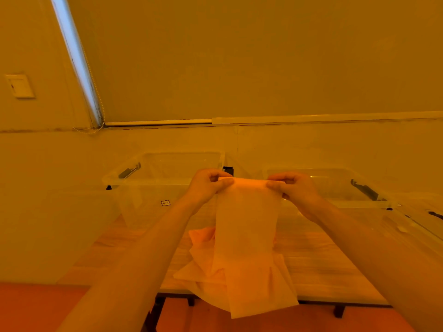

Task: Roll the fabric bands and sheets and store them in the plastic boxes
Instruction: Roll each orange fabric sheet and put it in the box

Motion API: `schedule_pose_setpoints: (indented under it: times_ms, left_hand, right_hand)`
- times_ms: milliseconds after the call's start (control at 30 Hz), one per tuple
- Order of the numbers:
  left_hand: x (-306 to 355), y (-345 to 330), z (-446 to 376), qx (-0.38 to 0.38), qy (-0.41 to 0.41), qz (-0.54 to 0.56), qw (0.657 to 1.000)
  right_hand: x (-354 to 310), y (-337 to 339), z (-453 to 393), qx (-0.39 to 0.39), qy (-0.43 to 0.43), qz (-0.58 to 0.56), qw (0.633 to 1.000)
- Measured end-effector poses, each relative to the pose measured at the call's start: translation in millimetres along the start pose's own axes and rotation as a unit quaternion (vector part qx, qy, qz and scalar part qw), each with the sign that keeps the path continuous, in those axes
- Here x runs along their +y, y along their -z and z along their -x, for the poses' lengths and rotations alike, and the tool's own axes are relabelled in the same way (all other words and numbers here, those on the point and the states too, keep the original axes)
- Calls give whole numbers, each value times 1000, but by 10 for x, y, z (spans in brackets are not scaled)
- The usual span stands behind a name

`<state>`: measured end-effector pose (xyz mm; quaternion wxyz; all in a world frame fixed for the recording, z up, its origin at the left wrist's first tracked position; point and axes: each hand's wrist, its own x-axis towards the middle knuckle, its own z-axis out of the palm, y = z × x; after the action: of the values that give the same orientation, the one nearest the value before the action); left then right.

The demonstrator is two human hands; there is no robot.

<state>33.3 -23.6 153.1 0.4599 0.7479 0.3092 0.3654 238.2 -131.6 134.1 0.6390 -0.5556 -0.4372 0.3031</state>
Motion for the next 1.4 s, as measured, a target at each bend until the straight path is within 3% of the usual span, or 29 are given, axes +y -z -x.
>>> schedule_pose_setpoints:
  times_ms: [767,967,1200,1400]
  left_hand:
    - [-27,42,-5,0,2,13,1000]
    - [-37,29,-15,34,-1,-2,999]
    - [-32,53,-8,7,-5,-4,1000]
    - [-53,37,-22,34,3,-18,999]
  right_hand:
    - [68,-14,-38,0,-19,9,1000]
    - [107,-11,-36,-21,2,6,1000]
    - [156,3,-86,-11,-19,4,1000]
    - [111,-12,-47,-13,10,17,1000]
